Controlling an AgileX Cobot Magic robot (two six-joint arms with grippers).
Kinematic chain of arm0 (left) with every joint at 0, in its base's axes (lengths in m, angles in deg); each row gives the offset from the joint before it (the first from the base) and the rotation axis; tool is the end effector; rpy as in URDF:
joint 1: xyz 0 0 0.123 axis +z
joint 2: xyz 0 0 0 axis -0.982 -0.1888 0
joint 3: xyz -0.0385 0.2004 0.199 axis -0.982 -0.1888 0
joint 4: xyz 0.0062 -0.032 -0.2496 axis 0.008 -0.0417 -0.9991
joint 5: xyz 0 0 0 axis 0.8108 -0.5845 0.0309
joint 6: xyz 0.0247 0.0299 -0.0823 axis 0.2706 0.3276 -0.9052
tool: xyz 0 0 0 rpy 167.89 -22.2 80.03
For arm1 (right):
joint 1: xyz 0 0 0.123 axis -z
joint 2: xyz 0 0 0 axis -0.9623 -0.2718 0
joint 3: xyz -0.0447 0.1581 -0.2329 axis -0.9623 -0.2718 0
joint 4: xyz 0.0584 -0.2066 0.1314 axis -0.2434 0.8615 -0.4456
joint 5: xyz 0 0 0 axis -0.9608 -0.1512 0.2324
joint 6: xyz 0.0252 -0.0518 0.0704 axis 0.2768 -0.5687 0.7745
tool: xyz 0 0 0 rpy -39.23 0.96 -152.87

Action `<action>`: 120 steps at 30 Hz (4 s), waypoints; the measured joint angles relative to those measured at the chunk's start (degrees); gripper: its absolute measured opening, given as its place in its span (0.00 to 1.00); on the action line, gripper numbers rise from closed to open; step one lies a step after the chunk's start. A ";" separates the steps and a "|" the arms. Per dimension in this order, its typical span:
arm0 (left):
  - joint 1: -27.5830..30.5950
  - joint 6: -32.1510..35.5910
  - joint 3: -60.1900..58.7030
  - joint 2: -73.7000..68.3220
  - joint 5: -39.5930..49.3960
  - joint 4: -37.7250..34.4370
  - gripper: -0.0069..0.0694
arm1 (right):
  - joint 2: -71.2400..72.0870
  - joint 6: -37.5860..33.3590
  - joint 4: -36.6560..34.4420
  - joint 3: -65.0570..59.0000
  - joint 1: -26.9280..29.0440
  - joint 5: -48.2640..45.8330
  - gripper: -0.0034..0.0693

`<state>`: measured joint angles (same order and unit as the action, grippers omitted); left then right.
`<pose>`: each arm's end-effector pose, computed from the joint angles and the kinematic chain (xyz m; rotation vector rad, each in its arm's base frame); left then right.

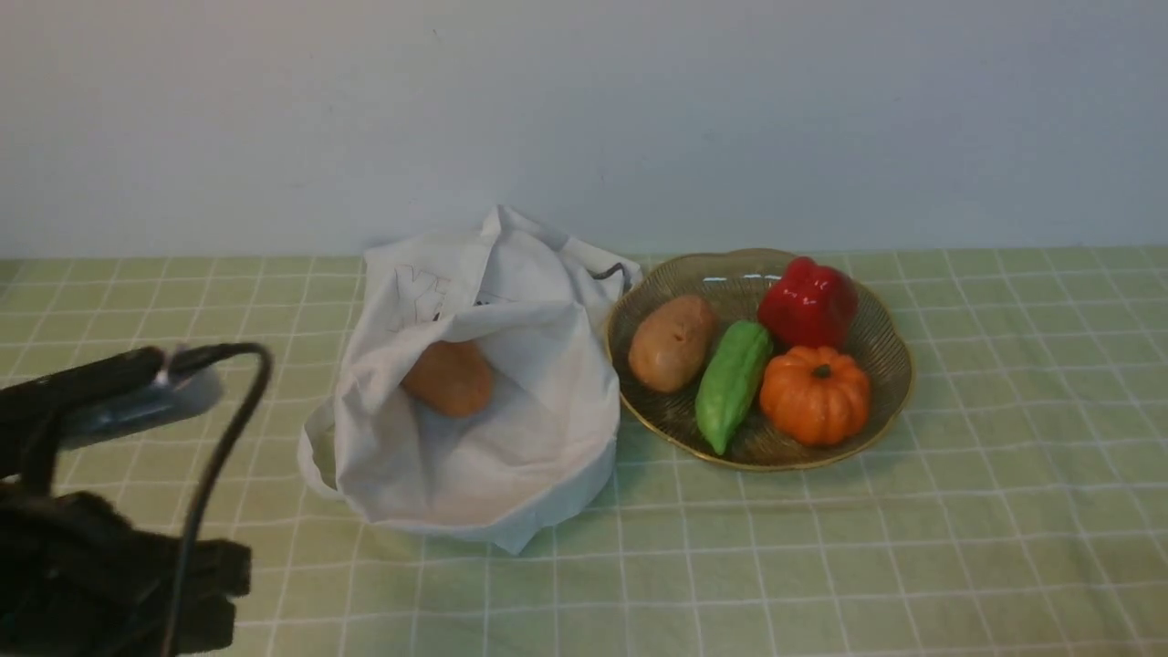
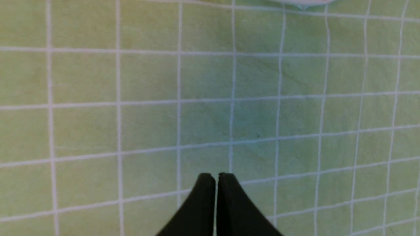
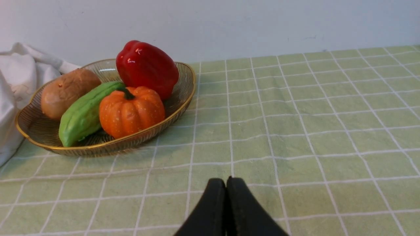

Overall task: Take vegetables from bag on green coffee tablecloth place on plate.
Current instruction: 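Reach into the cloth bag and grasp the potato inside with the left gripper, then take the potato out of the bag and place it on the plate with the left gripper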

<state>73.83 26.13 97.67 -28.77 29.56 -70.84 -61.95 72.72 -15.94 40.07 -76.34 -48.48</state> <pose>0.1834 -0.0480 0.2546 -0.0618 2.8383 -0.5543 0.0516 0.0025 0.1716 0.0702 1.8918 0.1097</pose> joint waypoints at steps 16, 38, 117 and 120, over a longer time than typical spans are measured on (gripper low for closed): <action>-21.54 -3.71 24.77 -33.63 -12.34 -0.62 0.08 | 0.00 0.00 0.00 0.00 0.00 0.00 0.02; -17.08 -59.98 27.04 -40.65 -29.25 47.67 0.66 | 0.00 0.00 0.00 0.00 0.00 0.00 0.02; -32.46 -24.64 27.90 -31.87 -1.09 22.44 0.65 | 0.00 0.00 0.00 0.00 0.00 0.00 0.02; -32.50 -20.21 29.63 -29.43 -1.50 16.75 0.65 | 0.00 0.00 0.00 0.00 0.00 0.00 0.02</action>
<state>41.33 5.92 127.31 -58.20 28.06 -54.09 -61.95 72.72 -15.94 40.07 -76.34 -48.48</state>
